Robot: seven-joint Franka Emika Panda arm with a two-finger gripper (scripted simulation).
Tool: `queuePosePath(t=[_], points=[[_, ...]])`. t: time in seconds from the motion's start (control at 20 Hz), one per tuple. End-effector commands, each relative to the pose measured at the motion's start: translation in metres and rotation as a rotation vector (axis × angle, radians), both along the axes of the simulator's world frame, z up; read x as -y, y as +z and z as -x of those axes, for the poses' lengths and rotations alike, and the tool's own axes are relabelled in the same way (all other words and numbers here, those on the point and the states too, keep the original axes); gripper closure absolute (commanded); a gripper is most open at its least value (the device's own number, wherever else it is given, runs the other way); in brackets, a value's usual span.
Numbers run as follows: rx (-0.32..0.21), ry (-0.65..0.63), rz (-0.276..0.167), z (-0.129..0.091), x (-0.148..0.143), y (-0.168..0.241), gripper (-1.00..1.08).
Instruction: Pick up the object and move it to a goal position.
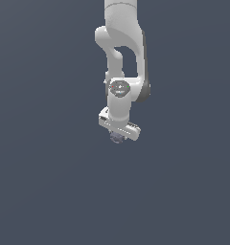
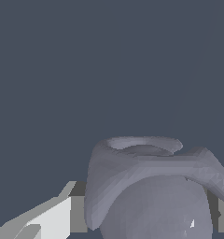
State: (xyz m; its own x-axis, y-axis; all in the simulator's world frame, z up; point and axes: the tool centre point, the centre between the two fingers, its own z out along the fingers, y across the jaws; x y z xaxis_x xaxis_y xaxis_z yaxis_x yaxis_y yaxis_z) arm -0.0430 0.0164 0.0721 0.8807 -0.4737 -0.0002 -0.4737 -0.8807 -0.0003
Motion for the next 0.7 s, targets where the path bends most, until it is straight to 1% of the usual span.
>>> queuePosePath(t=[0.0,0.3,0.65], points=[[0.001,0.000,0.000,0.003,-0.002,0.015,1.08],[0.001,0.000,0.000,0.013,-0.009,0.066,1.08],[0.001,-0.001,0.001,0.029,-0.020,0.141,1.08]])
